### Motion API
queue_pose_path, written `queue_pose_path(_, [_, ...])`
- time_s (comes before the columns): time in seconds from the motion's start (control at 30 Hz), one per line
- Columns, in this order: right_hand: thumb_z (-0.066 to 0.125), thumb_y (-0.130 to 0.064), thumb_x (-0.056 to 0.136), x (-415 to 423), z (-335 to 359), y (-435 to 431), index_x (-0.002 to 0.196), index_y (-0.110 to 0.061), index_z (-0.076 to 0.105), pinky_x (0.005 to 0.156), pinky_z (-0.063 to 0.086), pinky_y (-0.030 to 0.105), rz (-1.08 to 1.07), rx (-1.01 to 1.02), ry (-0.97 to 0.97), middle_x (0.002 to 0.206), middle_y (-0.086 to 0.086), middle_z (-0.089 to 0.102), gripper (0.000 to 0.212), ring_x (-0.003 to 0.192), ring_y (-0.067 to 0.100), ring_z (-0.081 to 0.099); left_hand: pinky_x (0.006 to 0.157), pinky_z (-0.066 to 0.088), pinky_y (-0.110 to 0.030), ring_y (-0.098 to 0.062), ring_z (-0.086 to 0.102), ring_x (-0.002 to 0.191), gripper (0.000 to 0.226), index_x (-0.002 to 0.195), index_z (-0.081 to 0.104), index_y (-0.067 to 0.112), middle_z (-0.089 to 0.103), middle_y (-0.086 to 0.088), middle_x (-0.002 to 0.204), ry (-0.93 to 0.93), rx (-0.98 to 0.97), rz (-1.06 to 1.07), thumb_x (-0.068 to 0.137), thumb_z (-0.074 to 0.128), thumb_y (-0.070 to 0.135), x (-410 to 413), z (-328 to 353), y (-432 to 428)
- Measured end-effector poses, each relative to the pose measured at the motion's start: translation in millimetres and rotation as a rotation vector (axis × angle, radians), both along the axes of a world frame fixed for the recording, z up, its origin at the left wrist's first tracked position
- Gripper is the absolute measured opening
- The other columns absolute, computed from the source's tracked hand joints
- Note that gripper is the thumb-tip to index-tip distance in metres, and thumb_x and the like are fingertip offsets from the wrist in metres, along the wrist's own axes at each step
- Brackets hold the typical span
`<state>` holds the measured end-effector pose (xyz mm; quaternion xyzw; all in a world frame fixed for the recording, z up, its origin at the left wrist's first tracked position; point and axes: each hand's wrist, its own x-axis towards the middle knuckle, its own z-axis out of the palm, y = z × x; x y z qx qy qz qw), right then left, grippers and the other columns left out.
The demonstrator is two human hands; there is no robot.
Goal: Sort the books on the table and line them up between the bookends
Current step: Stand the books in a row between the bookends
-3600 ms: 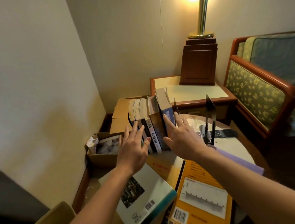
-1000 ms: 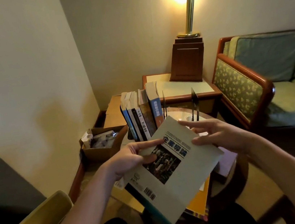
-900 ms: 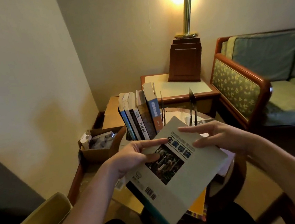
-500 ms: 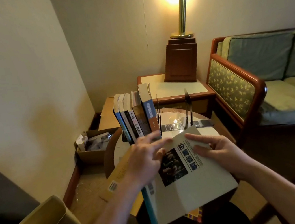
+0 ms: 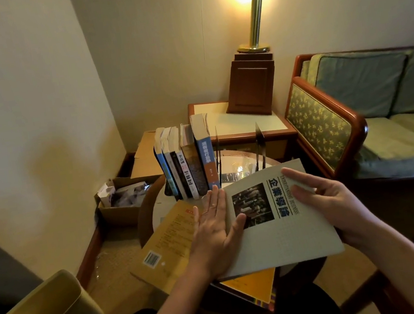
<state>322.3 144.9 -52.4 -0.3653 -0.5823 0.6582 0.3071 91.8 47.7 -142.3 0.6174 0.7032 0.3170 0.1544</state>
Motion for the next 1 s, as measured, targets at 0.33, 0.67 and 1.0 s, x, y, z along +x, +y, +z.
queue_pose_path(0.33, [0.062,-0.017,0.088,-2,2,2,0.123,-0.036,0.070,0.072,0.063,0.047,-0.003,-0.030,0.014,0.118,0.006,0.072,0.040,0.102,0.036,0.071,0.120,0.015,-0.034,-0.012,0.016,0.151,0.092,0.161,0.011,0.025,0.013,0.005,0.168,-0.290,-0.108,0.086,0.088,0.023,0.080,-23,-4,15])
queue_pose_path(0.67, [0.060,-0.013,0.096,-10,12,16,0.125,-0.035,0.068,0.072,0.063,0.045,-0.111,0.020,-0.090,0.112,0.005,0.074,0.037,0.097,0.030,0.073,0.124,0.018,-0.046,-0.019,0.017,0.153,0.080,0.157,0.027,0.025,0.021,0.002,0.166,-0.305,-0.284,0.116,0.093,0.023,0.072,-60,-23,27])
queue_pose_path(1.0, [0.059,-0.014,0.099,-45,31,67,0.138,-0.031,0.057,0.080,0.062,0.047,-0.252,0.275,-0.255,0.122,0.008,0.064,0.043,0.098,0.026,0.070,0.125,-0.004,-0.047,-0.028,-0.016,0.153,0.077,0.157,-0.016,0.036,-0.022,0.005,0.165,0.271,-0.441,0.230,0.095,0.012,0.074,-112,-106,11])
